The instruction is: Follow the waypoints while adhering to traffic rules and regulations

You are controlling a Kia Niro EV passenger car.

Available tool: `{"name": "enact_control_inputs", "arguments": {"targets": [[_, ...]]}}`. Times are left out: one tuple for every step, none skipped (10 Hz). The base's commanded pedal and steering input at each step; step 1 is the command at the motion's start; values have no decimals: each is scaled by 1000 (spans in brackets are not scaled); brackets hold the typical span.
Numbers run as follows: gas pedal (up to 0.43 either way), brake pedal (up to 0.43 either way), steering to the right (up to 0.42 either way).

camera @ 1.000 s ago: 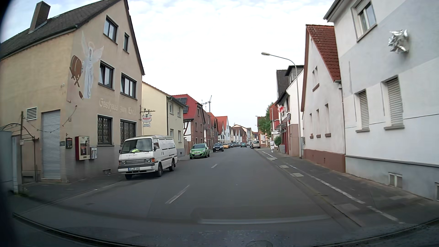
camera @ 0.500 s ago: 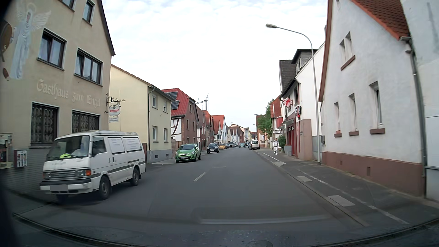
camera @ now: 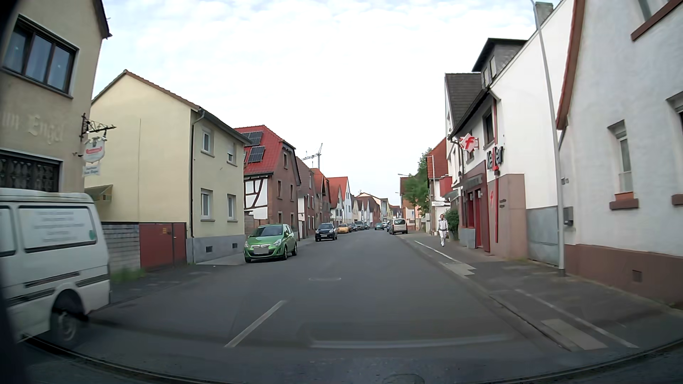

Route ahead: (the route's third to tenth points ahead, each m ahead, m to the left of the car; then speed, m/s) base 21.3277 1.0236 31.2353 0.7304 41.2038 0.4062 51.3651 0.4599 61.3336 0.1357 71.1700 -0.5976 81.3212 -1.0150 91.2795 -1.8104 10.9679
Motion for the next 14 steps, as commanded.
{"name": "enact_control_inputs", "arguments": {"targets": [[138,0,-4],[138,0,-4],[138,0,-4],[138,0,-4],[138,0,-4],[138,0,-4],[138,0,-4],[138,0,-4],[130,0,-5],[130,0,-4],[130,0,-4],[130,0,-4],[130,0,-4],[130,0,-4]]}}
